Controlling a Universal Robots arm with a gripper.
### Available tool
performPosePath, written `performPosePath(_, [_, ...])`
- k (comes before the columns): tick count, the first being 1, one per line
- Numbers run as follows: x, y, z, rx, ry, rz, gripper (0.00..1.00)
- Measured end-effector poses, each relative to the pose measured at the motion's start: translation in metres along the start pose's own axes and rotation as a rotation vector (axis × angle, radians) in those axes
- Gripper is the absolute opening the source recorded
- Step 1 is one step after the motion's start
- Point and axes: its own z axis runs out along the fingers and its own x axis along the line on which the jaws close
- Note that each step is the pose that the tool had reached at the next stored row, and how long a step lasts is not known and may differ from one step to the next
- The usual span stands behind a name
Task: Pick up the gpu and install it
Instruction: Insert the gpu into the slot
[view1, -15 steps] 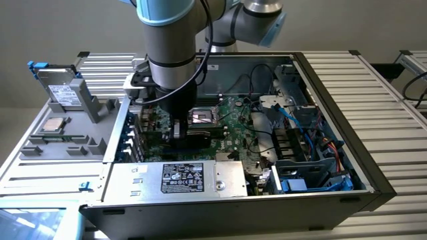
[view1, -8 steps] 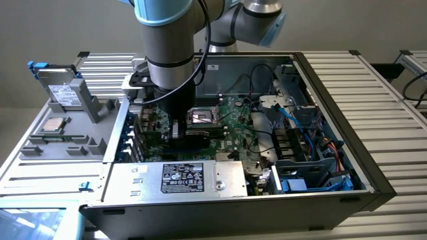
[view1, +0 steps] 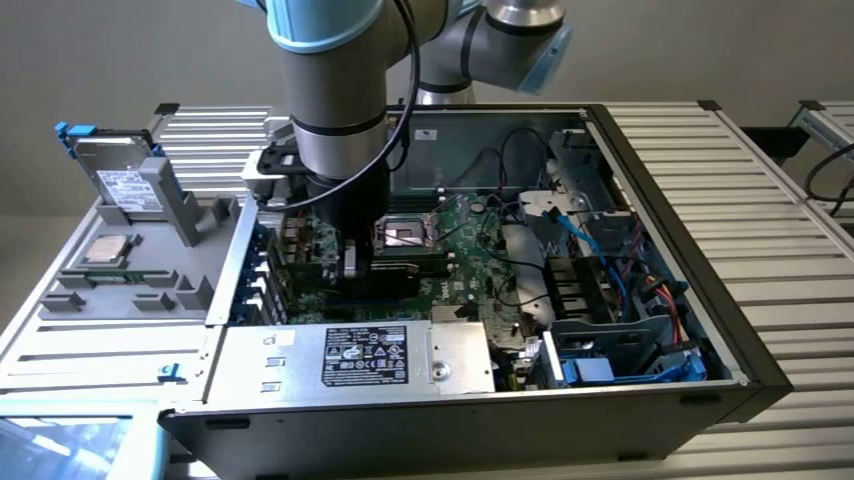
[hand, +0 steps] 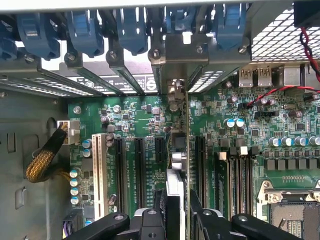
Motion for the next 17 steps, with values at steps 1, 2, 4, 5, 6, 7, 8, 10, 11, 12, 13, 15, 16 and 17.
performPosePath(1, [0.0, 0.0001, 0.0, 0.0008, 0.0, 0.0, 0.29])
performPosePath(2, [0.0, 0.0001, 0.0, 0.001, 0.0, 0.0, 0.29])
performPosePath(4, [0.0, 0.0002, 0.0, 0.0011, -0.0001, 0.0, 0.29])
performPosePath(5, [0.0, 0.0002, 0.0, 0.0011, 0.0, 0.0, 0.29])
performPosePath(6, [0.0, 0.0002, 0.0001, 0.0012, -0.0001, 0.0, 0.29])
performPosePath(7, [0.0, 0.0002, 0.0, 0.0011, -0.0001, 0.0, 0.29])
performPosePath(8, [0.0, 0.0002, 0.0, 0.0011, -0.0001, 0.0, 0.29])
performPosePath(10, [0.0, 0.0002, 0.0001, 0.0011, -0.0001, 0.0, 0.29])
performPosePath(11, [0.0, 0.0002, 0.0, 0.0011, -0.0001, 0.0, 0.29])
performPosePath(12, [0.0, 0.0002, 0.0, 0.0011, -0.0001, 0.0, 0.29])
performPosePath(13, [0.0, 0.0002, 0.0, 0.0011, 0.0, 0.0, 0.29])
performPosePath(15, [-0.0001, 0.0002, 0.0, 0.0011, 0.0, 0.0, 0.29])
performPosePath(16, [-0.0011, 0.0003, 0.0, 0.001, 0.0001, 0.0, 0.29])
performPosePath(17, [-0.0028, 0.0004, 0.0, 0.0015, -0.0002, 0.0, 0.29])
